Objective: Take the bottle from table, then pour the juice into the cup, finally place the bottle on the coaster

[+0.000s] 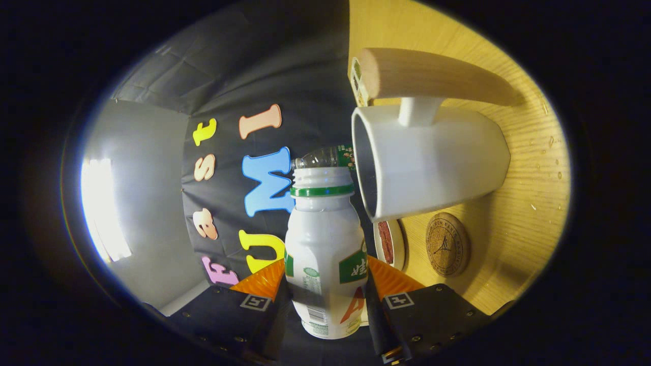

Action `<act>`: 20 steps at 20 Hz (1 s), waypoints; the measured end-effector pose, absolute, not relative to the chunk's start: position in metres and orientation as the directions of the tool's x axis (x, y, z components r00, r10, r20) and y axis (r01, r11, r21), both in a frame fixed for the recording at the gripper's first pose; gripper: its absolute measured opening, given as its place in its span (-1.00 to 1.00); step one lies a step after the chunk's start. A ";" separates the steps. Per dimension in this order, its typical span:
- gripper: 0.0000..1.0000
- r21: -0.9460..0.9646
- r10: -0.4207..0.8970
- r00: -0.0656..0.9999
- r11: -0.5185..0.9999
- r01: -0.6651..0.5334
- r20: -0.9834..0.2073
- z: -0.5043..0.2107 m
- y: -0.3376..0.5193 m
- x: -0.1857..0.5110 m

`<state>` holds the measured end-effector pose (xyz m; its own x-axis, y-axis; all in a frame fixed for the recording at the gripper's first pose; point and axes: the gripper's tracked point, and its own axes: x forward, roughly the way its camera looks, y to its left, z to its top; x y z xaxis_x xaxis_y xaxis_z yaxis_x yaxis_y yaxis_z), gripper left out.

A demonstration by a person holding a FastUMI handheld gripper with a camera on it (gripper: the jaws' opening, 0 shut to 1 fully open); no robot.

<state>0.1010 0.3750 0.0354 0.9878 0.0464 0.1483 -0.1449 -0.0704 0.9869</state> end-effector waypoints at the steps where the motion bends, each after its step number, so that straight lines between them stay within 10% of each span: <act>1: 0.32 0.990 0.052 0.989 -0.037 -0.139 0.140 0.035 0.376 0.101; 20: 0.33 0.810 0.119 0.992 0.579 -0.095 0.031 0.052 0.405 0.101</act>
